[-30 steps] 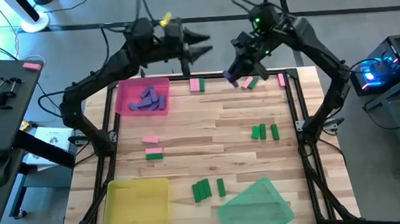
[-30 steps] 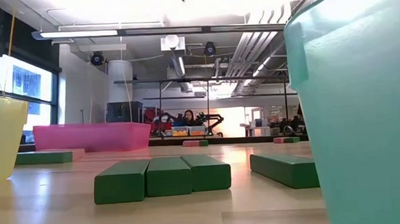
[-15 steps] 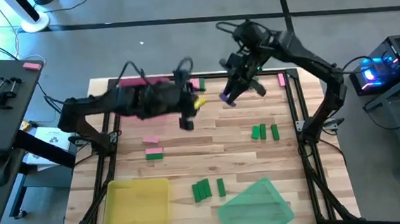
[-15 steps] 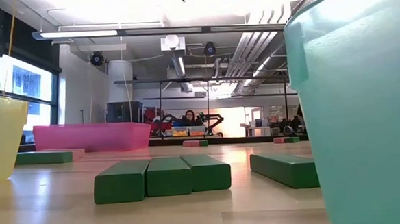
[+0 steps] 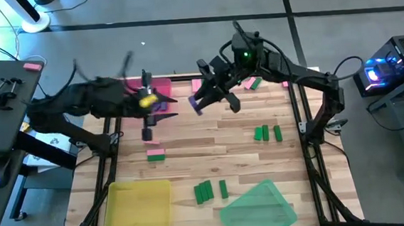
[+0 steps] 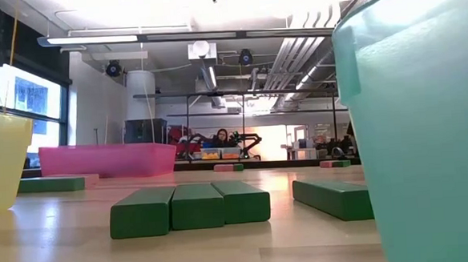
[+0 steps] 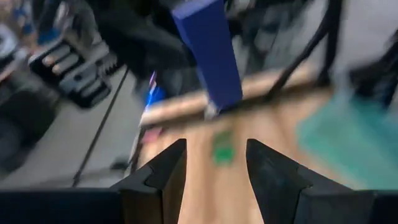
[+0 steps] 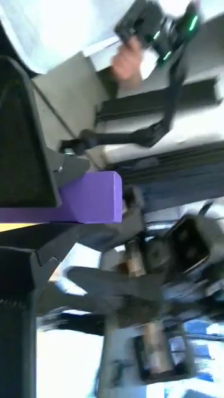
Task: Sort blocks
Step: Put the violet block into the pink bin
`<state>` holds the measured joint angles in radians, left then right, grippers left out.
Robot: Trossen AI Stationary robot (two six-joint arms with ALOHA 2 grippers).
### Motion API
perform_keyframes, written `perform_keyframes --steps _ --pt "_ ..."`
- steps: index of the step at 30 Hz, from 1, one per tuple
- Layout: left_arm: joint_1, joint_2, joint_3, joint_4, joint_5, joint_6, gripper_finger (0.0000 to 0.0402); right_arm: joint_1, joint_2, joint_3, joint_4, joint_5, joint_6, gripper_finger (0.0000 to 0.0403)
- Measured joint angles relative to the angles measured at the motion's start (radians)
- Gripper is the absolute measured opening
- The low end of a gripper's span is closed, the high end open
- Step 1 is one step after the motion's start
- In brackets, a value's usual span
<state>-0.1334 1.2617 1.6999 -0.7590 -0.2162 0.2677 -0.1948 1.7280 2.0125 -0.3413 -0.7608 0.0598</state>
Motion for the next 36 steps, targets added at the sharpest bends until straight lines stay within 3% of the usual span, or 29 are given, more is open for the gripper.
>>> perform_keyframes --steps 6,12,18,25,36 --pt "0.017 -0.128 -0.285 0.453 0.234 -0.196 0.0152 0.058 0.000 0.000 0.159 -0.029 0.122 0.0000" --pt "0.035 -0.082 -0.426 0.854 0.408 -0.417 0.0152 0.122 0.001 0.000 0.193 -0.040 0.118 0.0000" --pt "0.036 0.018 -0.428 1.009 0.455 -0.517 0.0152 0.160 0.001 0.000 0.260 -0.042 0.116 0.0000" --pt "0.034 0.100 -0.427 1.214 0.603 -0.611 0.0152 0.156 0.001 0.000 0.255 -0.080 0.117 0.0000" --pt "0.030 0.140 -0.427 1.276 0.608 -0.652 0.0152 0.156 0.016 0.000 0.247 -0.129 0.129 0.0000"
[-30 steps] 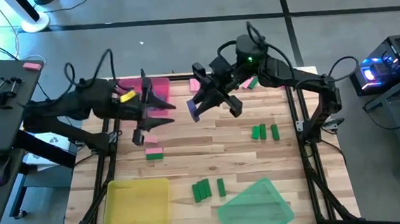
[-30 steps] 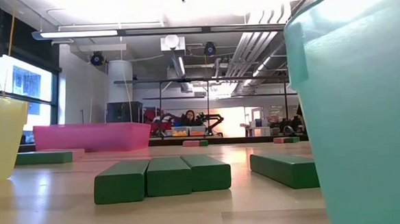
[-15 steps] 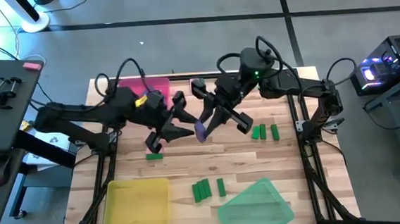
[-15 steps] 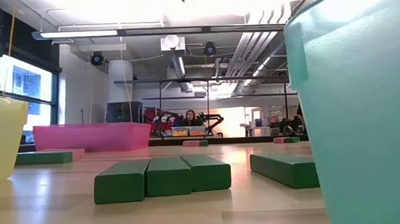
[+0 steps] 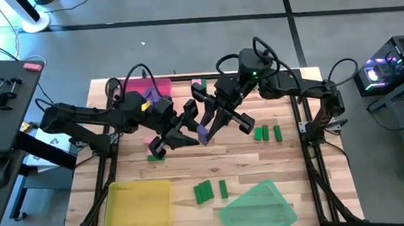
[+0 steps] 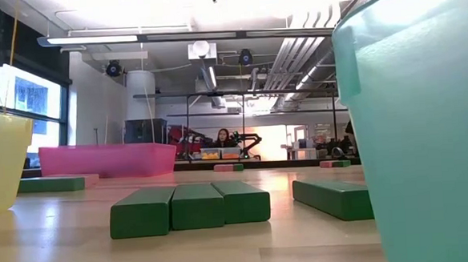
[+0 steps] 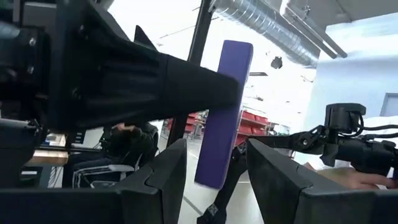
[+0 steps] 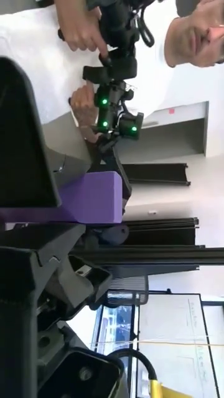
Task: Sort blocks
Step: Put the violet block into the pink bin
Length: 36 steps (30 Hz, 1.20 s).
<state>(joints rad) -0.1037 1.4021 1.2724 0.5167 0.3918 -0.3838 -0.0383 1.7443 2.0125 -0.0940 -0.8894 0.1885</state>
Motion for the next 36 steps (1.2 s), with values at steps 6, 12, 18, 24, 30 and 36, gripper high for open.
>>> perform_keyframes --steps 6,12,18,24,30,36 --pt "0.009 0.000 0.000 -0.002 0.010 -0.002 0.0143 0.000 0.000 0.000 0.001 0.000 0.017 0.0000" --pt "0.036 0.000 0.000 -0.001 0.119 -0.092 0.0125 -0.001 0.000 0.000 0.001 0.003 0.029 0.0000" --pt "0.059 0.001 0.000 0.005 0.228 -0.110 0.0122 0.001 0.008 0.000 0.004 0.039 0.083 0.0000" --pt "0.059 0.002 0.000 0.007 0.230 -0.150 0.0122 -0.003 0.015 0.000 -0.023 0.039 0.031 0.0000" --pt "0.058 0.001 0.000 0.014 0.232 -0.183 0.0121 -0.031 0.019 0.000 -0.052 0.018 0.019 0.0001" --pt "0.057 0.001 0.000 -0.024 0.237 -0.142 0.0121 -0.036 0.019 0.000 -0.087 0.015 0.008 0.0000"
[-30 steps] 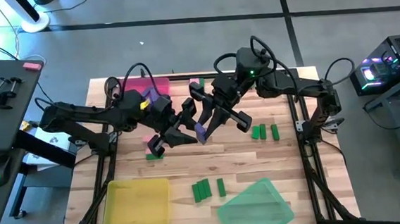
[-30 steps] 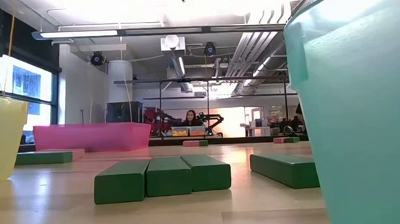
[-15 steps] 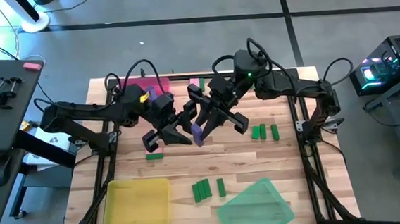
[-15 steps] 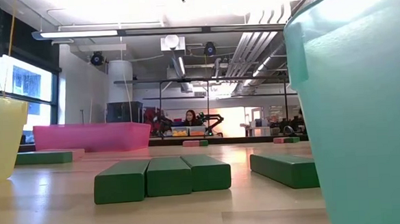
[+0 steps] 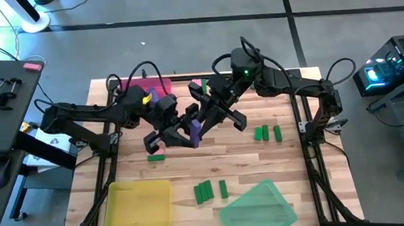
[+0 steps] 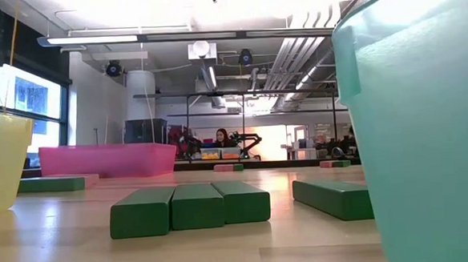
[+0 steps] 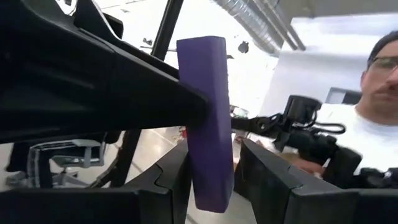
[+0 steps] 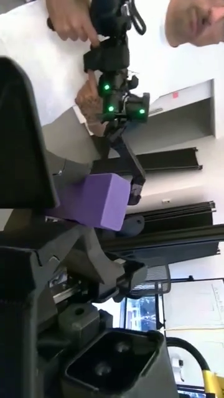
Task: Sort blocks
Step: Put the violet block into the pink bin
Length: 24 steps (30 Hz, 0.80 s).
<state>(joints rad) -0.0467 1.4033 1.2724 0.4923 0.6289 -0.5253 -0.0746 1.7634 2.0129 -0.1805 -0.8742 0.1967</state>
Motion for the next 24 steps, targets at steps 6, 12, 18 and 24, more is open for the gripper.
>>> perform_keyframes --steps 6,12,18,24 --pt "0.000 0.000 0.000 -0.024 -0.019 0.056 0.0097 -0.005 0.000 0.000 -0.011 -0.001 -0.022 0.0000" --pt "0.021 -0.001 0.001 -0.023 0.012 0.062 0.0025 -0.011 -0.001 0.000 -0.009 -0.004 -0.015 0.0002" --pt "0.050 -0.014 0.002 -0.020 0.034 0.028 0.0025 -0.048 -0.005 0.016 -0.010 0.032 0.146 0.0001" --pt "0.083 -0.057 0.002 -0.109 0.080 0.028 0.0025 -0.129 -0.044 0.050 -0.029 0.073 0.226 0.0052"
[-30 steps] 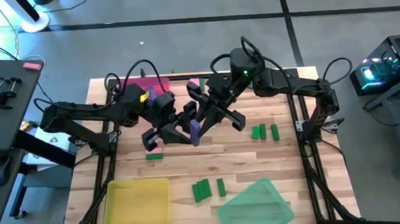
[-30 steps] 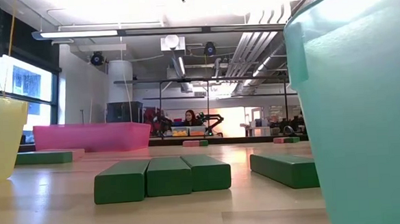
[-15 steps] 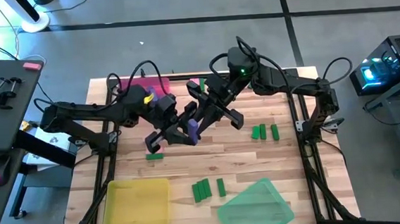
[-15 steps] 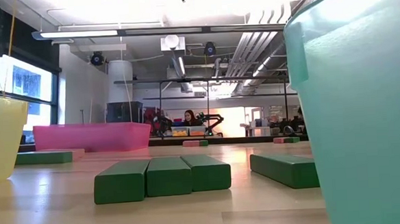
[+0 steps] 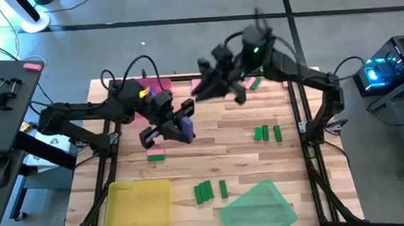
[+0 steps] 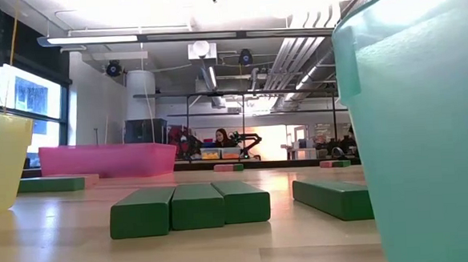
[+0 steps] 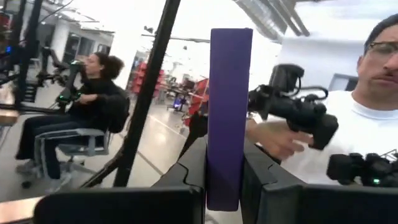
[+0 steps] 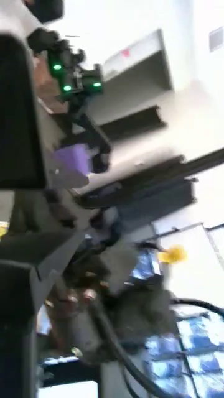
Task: Sort blocks
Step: Put the violet block into the pink bin
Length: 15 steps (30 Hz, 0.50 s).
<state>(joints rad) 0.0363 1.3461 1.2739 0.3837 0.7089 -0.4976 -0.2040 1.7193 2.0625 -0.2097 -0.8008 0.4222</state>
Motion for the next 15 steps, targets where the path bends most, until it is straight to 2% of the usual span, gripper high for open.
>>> perform_keyframes --steps 3,6,8,11,12,15 --pt "0.047 -0.054 0.000 -0.133 0.005 0.054 0.0025 -0.031 -0.042 0.006 -0.052 -0.006 0.003 0.0090" --pt "0.128 -0.125 0.000 -0.375 -0.038 0.168 0.0025 -0.065 -0.086 0.007 -0.180 -0.022 -0.058 0.0119" --pt "0.197 -0.174 0.000 -0.592 -0.189 0.291 0.0025 -0.079 -0.115 0.007 -0.284 -0.022 -0.104 0.0128" --pt "0.306 -0.205 0.000 -0.877 -0.574 0.413 0.0025 -0.084 -0.155 0.006 -0.425 -0.031 -0.153 0.0129" --pt "0.349 -0.197 0.000 -0.957 -0.648 0.419 0.0025 -0.079 -0.170 0.006 -0.469 -0.033 -0.161 0.0129" --pt "0.497 -0.133 0.000 -1.185 -0.682 0.387 0.0025 -0.046 -0.200 0.006 -0.600 -0.013 -0.193 0.0128"
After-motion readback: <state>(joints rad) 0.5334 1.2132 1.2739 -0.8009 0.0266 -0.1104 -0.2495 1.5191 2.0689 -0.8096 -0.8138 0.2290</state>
